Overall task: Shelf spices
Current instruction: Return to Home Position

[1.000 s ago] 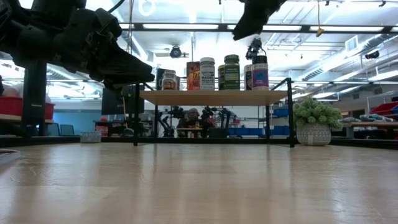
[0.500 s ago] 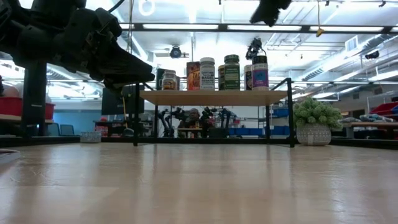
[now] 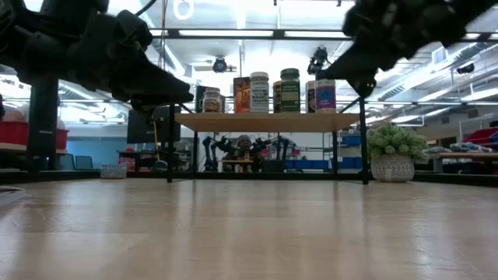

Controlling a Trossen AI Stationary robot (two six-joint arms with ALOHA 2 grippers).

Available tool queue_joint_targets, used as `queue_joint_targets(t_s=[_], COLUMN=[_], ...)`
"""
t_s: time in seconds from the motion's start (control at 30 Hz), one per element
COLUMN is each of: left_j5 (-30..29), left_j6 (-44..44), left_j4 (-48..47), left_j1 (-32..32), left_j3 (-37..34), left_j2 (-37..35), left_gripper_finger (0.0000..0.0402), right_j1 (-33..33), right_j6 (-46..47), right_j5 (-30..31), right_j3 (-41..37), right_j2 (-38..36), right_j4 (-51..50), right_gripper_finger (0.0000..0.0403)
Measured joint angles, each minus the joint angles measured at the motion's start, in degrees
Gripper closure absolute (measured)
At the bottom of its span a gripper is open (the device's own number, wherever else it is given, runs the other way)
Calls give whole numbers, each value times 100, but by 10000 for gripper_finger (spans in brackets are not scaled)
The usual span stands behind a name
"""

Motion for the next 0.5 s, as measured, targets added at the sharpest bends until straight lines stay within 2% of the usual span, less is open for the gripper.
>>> queue_joint_targets(t_s=[0.1, 0.23, 0.5], left_j5=[165, 308, 366], left_j6=[-9, 220, 177], left_j4=[-278, -345, -266], left_j1=[223, 489, 856], left_j3=[-2, -152, -1352], left_j2=[-138, -657, -2858], left_gripper_finger=[232, 232, 232], right_j1=[169, 291, 330], right_j6=[291, 548, 341], right_j5=[537, 722, 925], right_j3=[-584, -982, -1058], right_j2=[-70, -109, -136], right_j4=[888, 1116, 1504], right_gripper_finger=[386, 390, 385])
